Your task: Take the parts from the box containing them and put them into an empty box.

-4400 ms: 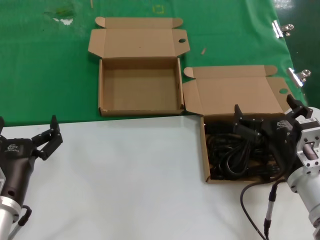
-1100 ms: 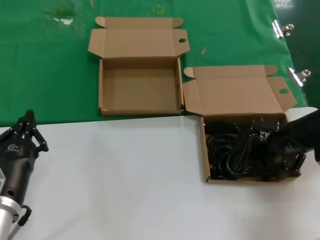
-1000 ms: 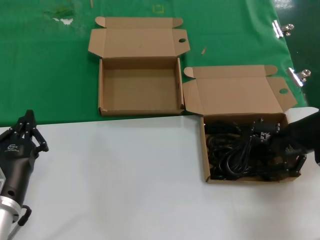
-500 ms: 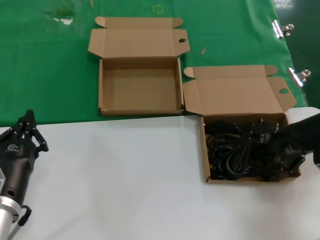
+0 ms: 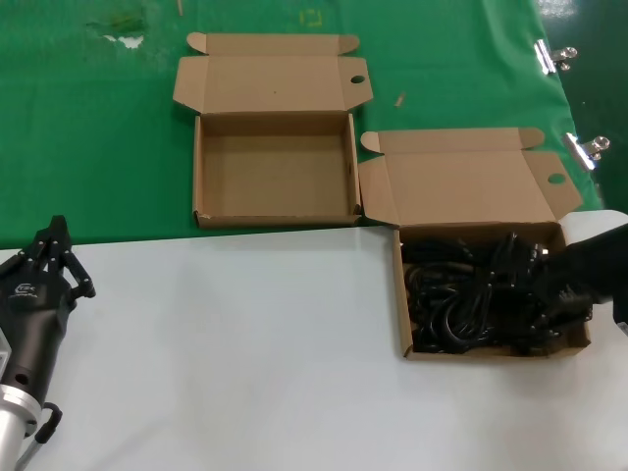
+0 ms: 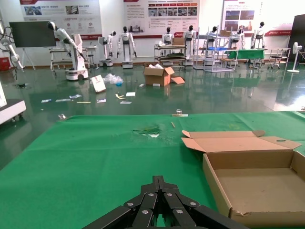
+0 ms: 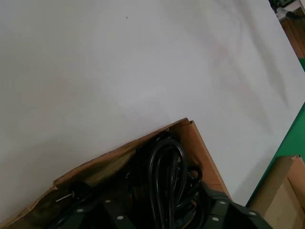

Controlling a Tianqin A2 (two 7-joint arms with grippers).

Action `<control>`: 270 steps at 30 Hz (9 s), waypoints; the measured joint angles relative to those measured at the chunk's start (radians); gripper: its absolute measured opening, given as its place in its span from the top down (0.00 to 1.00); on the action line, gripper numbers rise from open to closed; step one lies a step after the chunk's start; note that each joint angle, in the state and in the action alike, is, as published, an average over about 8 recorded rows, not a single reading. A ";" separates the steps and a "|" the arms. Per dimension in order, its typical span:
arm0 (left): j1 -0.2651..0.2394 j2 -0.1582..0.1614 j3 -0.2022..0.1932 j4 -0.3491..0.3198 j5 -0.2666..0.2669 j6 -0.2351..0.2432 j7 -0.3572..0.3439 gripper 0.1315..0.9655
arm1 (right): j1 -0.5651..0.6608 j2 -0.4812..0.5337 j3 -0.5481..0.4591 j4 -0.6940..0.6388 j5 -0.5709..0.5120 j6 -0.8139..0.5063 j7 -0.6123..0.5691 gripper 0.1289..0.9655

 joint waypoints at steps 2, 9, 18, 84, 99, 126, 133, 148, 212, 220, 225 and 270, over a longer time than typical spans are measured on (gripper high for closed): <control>0.000 0.000 0.000 0.000 0.000 0.000 0.000 0.99 | 0.001 -0.001 0.002 -0.001 -0.002 0.003 -0.001 0.46; 0.000 0.000 0.000 0.000 0.000 0.000 0.000 0.99 | -0.002 -0.004 0.008 -0.004 -0.006 0.014 -0.004 0.65; 0.000 0.000 0.000 0.000 0.000 0.000 0.000 0.99 | -0.018 -0.011 0.021 0.000 -0.002 0.010 0.000 0.82; 0.000 0.000 0.000 0.000 0.000 0.000 0.000 0.99 | 0.121 -0.308 0.026 0.077 0.044 0.333 0.547 0.95; 0.000 0.000 0.000 0.000 0.000 0.000 0.000 0.99 | 0.132 -0.450 0.063 -0.026 0.050 0.553 0.481 0.95; 0.000 0.000 0.000 0.000 0.000 0.000 0.000 0.99 | 0.029 -0.522 -0.471 0.071 0.586 0.812 0.439 0.95; 0.000 0.000 0.000 0.000 0.000 0.000 0.000 0.99 | 0.014 -0.522 -0.614 0.095 0.721 0.855 0.421 0.95; 0.000 0.000 0.000 0.000 0.000 0.000 0.000 0.99 | -0.002 -0.522 -0.679 0.110 0.768 0.916 0.409 0.92; 0.000 0.000 0.000 0.000 0.000 0.000 0.000 0.99 | -0.236 -0.051 -0.013 0.607 0.402 0.720 0.605 0.00; 0.000 0.000 0.000 0.000 0.000 0.000 0.000 0.97 | -0.281 -0.021 0.010 0.673 0.378 0.730 0.654 0.00; 0.000 0.000 0.000 0.000 0.000 0.000 0.000 0.95 | -0.315 -0.028 0.026 0.704 0.379 0.753 0.696 0.00; 0.000 0.000 0.000 0.000 0.000 0.000 0.000 0.11 | -0.889 -0.147 0.299 1.223 0.389 1.147 1.392 0.00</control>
